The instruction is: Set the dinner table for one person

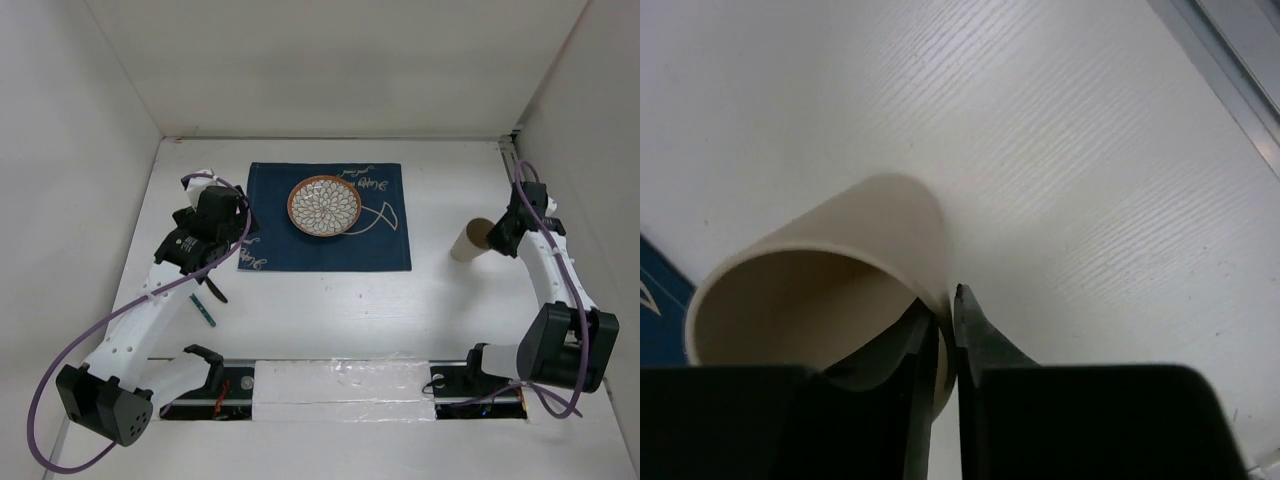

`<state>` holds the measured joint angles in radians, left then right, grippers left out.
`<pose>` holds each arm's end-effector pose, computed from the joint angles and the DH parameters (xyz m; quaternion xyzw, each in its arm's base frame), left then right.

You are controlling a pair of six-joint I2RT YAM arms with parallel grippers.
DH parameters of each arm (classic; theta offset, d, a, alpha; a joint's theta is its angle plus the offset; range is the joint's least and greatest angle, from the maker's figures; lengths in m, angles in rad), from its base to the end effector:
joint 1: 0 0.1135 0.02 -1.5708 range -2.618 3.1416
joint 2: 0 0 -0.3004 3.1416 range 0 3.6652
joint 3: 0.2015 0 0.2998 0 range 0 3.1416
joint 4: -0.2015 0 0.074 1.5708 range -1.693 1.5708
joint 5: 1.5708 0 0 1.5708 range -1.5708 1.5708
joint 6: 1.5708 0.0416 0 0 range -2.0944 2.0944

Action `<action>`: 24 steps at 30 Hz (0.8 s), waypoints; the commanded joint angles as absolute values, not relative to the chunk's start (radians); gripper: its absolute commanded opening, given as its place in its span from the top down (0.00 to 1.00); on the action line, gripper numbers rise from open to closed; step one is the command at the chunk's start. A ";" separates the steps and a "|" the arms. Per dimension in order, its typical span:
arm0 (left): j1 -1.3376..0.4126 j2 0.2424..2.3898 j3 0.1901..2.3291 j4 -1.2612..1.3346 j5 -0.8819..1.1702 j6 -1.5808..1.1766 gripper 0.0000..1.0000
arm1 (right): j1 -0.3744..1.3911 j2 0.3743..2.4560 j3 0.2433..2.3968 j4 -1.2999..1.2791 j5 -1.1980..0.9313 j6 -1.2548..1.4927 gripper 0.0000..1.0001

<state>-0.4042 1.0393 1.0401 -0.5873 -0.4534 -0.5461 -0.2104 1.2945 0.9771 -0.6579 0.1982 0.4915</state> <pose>0.2409 -0.0832 0.3710 -0.1668 0.8491 -0.0345 0.5000 0.2919 -0.0707 0.2728 0.3543 0.8833 -0.0528 0.3023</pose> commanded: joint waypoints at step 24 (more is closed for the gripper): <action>-0.403 1.049 1.039 -0.560 -0.497 -0.540 0.01 | 0.251 2.190 2.368 -1.002 0.258 0.296 1.00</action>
<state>-0.4042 1.0470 1.0401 -0.5732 -0.4622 -0.5396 0.2226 2.1296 2.2173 -0.9146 0.2276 0.3202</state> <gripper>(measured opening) 0.989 0.077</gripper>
